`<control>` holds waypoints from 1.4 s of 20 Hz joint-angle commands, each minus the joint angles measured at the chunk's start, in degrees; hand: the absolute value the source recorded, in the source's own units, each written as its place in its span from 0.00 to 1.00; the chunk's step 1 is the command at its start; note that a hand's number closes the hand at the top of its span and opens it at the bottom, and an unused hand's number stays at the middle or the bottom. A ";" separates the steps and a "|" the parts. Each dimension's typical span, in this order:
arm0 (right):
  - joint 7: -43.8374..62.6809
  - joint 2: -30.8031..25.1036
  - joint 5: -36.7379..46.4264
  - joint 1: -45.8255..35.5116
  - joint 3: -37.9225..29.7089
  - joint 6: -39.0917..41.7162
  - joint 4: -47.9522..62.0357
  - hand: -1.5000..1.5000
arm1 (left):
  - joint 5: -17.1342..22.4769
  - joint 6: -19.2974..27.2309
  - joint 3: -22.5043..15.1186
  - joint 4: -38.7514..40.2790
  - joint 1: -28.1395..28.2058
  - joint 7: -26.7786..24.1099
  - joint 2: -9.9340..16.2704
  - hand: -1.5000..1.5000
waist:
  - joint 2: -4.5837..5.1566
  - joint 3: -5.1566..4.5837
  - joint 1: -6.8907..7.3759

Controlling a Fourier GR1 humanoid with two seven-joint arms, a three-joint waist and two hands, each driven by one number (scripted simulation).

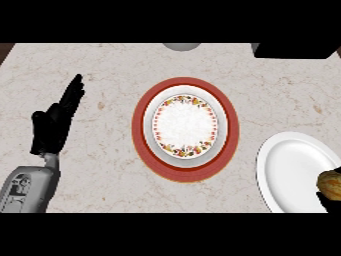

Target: Pick the squash from the plate and place it in the plate

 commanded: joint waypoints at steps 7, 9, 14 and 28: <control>5.63 -5.72 20.81 4.53 7.22 -3.30 -32.31 1.00 | -1.00 2.02 -0.17 -0.11 0.53 1.21 -1.68 0.50 | -0.47 0.51 -2.09; 7.63 -5.59 23.10 0.54 9.08 -1.27 -35.31 1.00 | 0.78 -0.87 1.58 -0.86 0.03 1.58 1.08 0.50 | -0.24 0.54 -1.04; 17.59 -1.29 24.92 -9.07 16.96 7.47 -42.46 1.00 | 0.23 -1.22 1.83 2.18 0.50 -2.91 0.48 0.50 | 0.03 0.57 -0.37; 21.77 24.70 30.55 -41.25 27.97 5.66 -1.95 1.00 | -1.35 -0.56 -0.08 0.05 1.35 -0.44 -2.07 0.50 | 0.27 0.65 0.57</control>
